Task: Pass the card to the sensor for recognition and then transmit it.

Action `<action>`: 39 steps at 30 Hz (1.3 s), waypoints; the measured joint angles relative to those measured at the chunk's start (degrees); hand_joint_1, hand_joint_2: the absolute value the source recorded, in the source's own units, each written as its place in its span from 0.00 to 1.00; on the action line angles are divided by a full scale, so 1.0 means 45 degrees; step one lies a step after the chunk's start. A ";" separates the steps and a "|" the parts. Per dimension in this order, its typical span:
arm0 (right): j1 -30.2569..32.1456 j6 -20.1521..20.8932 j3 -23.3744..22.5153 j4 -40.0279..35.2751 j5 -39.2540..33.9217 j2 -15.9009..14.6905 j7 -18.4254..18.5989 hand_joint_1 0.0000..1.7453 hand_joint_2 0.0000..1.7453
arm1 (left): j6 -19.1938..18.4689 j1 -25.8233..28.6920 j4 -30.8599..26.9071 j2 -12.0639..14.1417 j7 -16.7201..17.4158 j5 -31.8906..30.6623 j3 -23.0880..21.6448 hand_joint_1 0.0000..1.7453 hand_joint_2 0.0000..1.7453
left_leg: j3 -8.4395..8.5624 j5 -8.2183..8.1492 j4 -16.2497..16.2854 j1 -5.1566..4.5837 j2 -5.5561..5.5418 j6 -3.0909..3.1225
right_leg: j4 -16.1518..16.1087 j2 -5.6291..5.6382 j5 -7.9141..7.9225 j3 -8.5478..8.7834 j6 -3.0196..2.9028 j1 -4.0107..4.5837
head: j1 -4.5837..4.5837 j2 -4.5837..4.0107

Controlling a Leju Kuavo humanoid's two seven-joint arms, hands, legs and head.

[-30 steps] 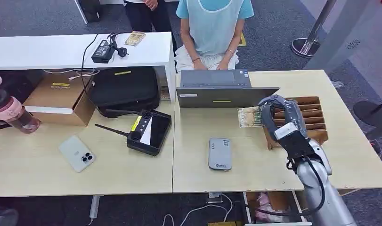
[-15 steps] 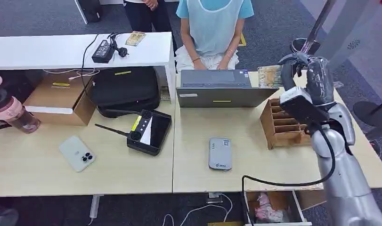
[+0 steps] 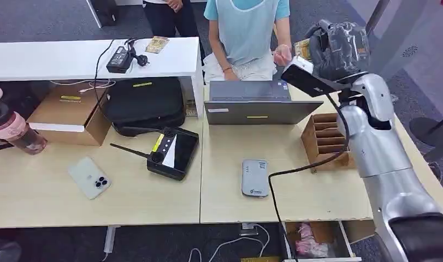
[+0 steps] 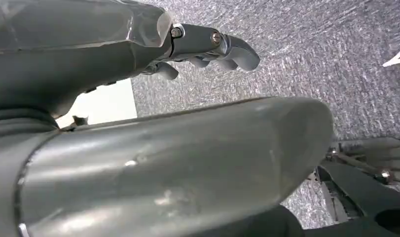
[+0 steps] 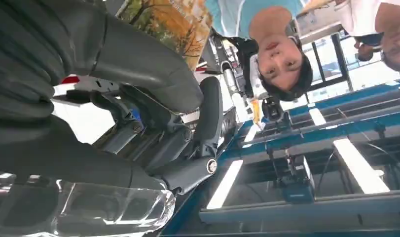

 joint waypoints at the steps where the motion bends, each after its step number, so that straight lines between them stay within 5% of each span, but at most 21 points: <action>1: -0.0257 -0.0122 0.0147 0.0397 0.0250 0.0167 0.0034 1.00 1.00 | 0.0005 -0.0003 0.0000 0.0000 0.0020 0.0000 0.0000 0.00 0.00 | -0.0006 0.0002 0.0000 -0.0002 -0.0001 -0.0002 | 0.0000 0.0000 0.0001 -0.0007 0.0000 -0.0002 | 0.0005 0.0000; 19: -0.3239 -0.0593 0.1812 0.6160 0.2376 0.2842 0.0733 1.00 1.00 | 0.0146 -0.0019 0.0000 0.0010 0.0320 0.0311 0.0000 0.00 0.00 | -0.0005 0.0014 0.0000 0.0004 0.0002 -0.0005 | 0.0004 0.0004 0.0009 -0.0015 -0.0005 0.0004 | 0.0000 0.0000; 30: -0.3388 -0.0943 0.1949 0.7375 0.2921 0.3071 0.1511 1.00 1.00 | 0.0146 -0.0016 0.0000 0.0015 0.0379 0.0204 0.0000 0.00 0.00 | 0.0000 0.0014 0.0002 0.0003 0.0004 -0.0005 | 0.0002 0.0011 0.0012 -0.0021 -0.0005 0.0004 | 0.0000 0.0000; 39: -0.3713 -0.0526 0.1716 0.7933 0.2964 0.2570 0.2001 1.00 1.00 | 0.0102 -0.0012 0.0000 0.0019 0.0379 -0.0034 -0.0005 0.00 0.00 | -0.0003 0.0014 0.0004 0.0001 0.0005 -0.0005 | 0.0001 0.0012 0.0013 -0.0024 -0.0005 0.0002 | 0.0000 0.0000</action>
